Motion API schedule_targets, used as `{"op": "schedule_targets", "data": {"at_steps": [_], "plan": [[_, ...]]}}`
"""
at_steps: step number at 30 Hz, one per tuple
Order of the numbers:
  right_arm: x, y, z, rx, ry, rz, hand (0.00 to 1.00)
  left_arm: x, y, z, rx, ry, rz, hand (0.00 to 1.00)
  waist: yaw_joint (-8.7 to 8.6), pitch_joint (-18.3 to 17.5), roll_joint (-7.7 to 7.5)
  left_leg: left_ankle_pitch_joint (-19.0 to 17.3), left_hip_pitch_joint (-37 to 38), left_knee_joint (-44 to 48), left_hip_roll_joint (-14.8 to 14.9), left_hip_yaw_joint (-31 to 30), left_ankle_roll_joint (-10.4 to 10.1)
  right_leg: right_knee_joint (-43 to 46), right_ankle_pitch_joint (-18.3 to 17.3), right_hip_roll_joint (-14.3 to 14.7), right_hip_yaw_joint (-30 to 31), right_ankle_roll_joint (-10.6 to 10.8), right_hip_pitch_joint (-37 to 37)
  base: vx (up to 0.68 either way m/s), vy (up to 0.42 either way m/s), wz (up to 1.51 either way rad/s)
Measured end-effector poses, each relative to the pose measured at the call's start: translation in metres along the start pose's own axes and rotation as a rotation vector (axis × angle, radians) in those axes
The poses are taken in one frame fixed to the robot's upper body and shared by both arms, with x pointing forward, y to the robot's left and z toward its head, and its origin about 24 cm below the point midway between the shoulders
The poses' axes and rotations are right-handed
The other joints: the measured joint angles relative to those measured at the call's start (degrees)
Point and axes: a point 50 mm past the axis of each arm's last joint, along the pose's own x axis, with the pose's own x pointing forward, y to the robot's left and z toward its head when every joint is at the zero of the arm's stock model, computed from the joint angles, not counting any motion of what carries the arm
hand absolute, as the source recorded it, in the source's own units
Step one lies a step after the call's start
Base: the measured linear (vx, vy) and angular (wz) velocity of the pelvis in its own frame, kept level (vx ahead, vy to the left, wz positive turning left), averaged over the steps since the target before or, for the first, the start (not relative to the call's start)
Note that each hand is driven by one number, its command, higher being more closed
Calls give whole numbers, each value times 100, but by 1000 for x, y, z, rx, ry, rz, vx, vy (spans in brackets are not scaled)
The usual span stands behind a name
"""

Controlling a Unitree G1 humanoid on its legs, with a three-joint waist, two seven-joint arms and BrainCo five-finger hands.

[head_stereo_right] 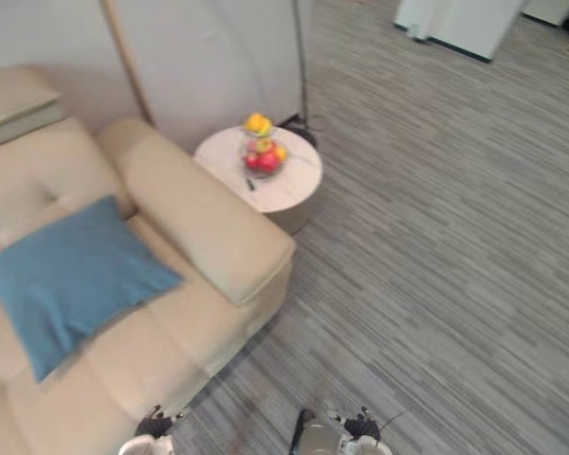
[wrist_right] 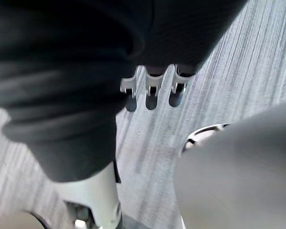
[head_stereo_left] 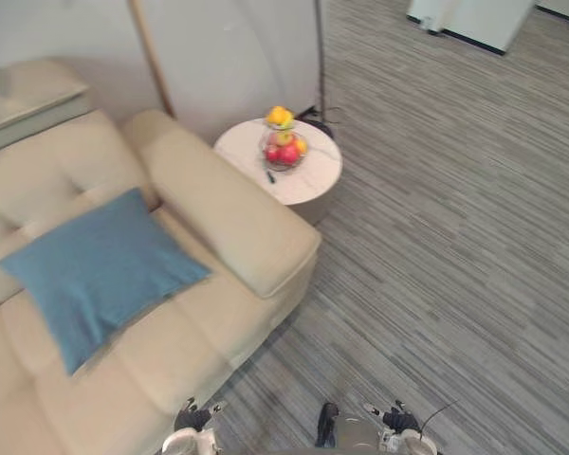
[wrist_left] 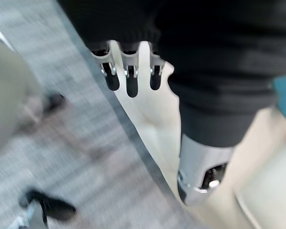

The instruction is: Pick up cushions and gather them together orderly.

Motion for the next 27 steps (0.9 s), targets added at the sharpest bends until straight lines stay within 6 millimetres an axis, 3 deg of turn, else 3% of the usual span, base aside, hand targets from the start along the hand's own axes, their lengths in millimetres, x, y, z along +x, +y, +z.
{"op": "schedule_targets", "data": {"at_steps": [1, 2, 3, 4, 5, 6, 7, 8, 10, 12, 13, 14, 15, 17, 20, 21, 23, 24, 25, 27], "plan": [[0, -1, 0, 9, 1, -4, 0, 0, -1, 0, -4, 2, -5, 0, -62, -3, 5, 38, -60, 700, 234, -74, 82, 133, -165, 52, 143, -36, 51, 166, -194, -64], [0, -1, 0, 12, 2, -6, 0, 0, 1, 0, -14, 3, 2, 0, -89, 7, 19, 58, -173, 1232, 420, -234, 392, 118, -214, 116, 219, -50, 129, 139, -188, -56], [0, -2, -1, 13, 4, -8, 0, 0, 3, 1, -36, 0, 14, 0, -97, 22, 41, 255, -405, 1995, 679, -554, 897, 62, -272, 220, 333, -97, 254, 121, -239, -87], [0, 1, -1, 9, 7, -1, 0, 1, 7, 2, -72, -7, 35, 0, 16, 88, 28, 443, -937, 3136, 898, -1395, 1213, -67, -361, 383, 656, -197, 452, 144, -174, -129], [1, -1, 0, 5, 10, -8, 0, 1, 9, 4, -83, -15, 41, 0, 93, 131, 110, -275, -1378, 3599, 673, -2159, 719, -78, -482, 496, 998, -322, 518, 145, -103, -137], [1, -2, 0, 6, 14, -11, 0, 1, 9, 5, -88, -21, 41, 0, 127, 138, 123, -518, -1597, 3654, 496, -2491, 614, -72, -513, 516, 1108, -345, 527, 215, 51, -154], [2, -1, -1, 8, 20, -12, 0, 1, 10, 8, -98, -32, 41, 0, 178, 150, 111, -980, -2065, 3454, -59, -3239, 563, -94, -569, 683, 1529, -372, 594, 161, 35, -124], [1, -1, -2, 8, 25, -12, 0, 1, 9, 9, -104, -37, 40, 0, 196, 166, 97, -1049, -2171, 3334, -241, -3477, 565, -92, -587, 728, 1669, -376, 623, 238, 65, -158], [2, 0, -1, 9, 26, -11, 0, 1, 14, 8, -121, -43, 57, 0, 314, 174, 77, -1162, -2539, 2404, -1095, -4758, 461, -90, -679, 986, 2594, -289, 703, 297, 194, -207], [2, 0, -2, -38, 23, -4, 0, 1, 17, 5, -126, -33, 64, 0, 333, 160, 117, -1124, -2666, 1796, -1378, -5596, 447, -48, -750, 1220, 3253, -170, 689, 281, 281, -205], [2, -1, -2, -47, 23, -4, 0, 1, 18, 3, -128, -23, 67, 0, 345, 137, 157, -1095, -2659, 1606, -1391, -5754, 456, -40, -777, 1318, 3425, -116, 686, 301, 316, -248], [2, -1, -3, -71, 28, -1, 0, 0, 25, -2, -130, -4, 85, 0, 484, 66, 212, -909, -2602, 1641, -1307, -5603, 297, 137, -865, 1538, 4055, 65, 628, 329, 297, -213], [-1, 4, -9, -71, 41, 12, 0, 0, 35, -4, -132, 3, 113, 0, 367, -43, -20, -1012, -2537, 1571, -1320, -5206, 404, 148, -908, 1434, 4403, 180, 636, 327, 278, -201], [-2, 10, -12, -71, 45, 21, 0, 0, 39, -3, -129, 0, 123, 0, 356, -89, -142, -1051, -2391, 1466, -1279, -4751, 484, 153, -885, 1372, 4574, 203, 597, 263, 207, -115], [-2, 9, -10, -94, 39, 20, 0, -1, 41, -8, -124, 18, 125, 0, 385, -117, -127, -1063, -1877, 1013, -1215, -3859, 517, 179, -678, 1235, 4159, 310, 481, 329, 272, -150], [0, 12, -3, -92, 20, 25, 0, -2, 39, -11, -122, 34, 120, 0, 448, -109, -49, -1060, -1525, 774, -1073, -3295, 523, 229, -477, 1062, 3089, 344, 267, 220, 147, -168], [1, 17, 1, -90, 6, 35, 0, -2, 36, -11, -119, 39, 114, 0, 469, -108, -1, -1060, -1389, 718, -975, -3038, 523, 228, -399, 894, 2121, 331, 133, 186, 102, -150], [1, 23, 5, -96, -7, 54, 0, -1, 33, -10, -98, 38, 99, 0, 486, -135, 45, -1060, -1273, 686, -894, -2805, 523, 221, -392, 669, 980, 268, -19, 204, 35, -161], [1, 29, 7, -93, -13, 68, 0, -1, 30, -10, -84, 37, 86, 0, 498, -150, 84, -1060, -1111, 620, -857, -2522, 522, -40, -174, 502, 42, 12, -50, 252, 25, -163], [1, 32, 7, -86, -15, 73, 0, -1, 28, -12, -69, 49, 75, 0, 499, -174, 100, -1060, -965, 649, -878, -2333, 521, -294, -10, 491, -312, -249, 110, 213, -34, -122]]}}
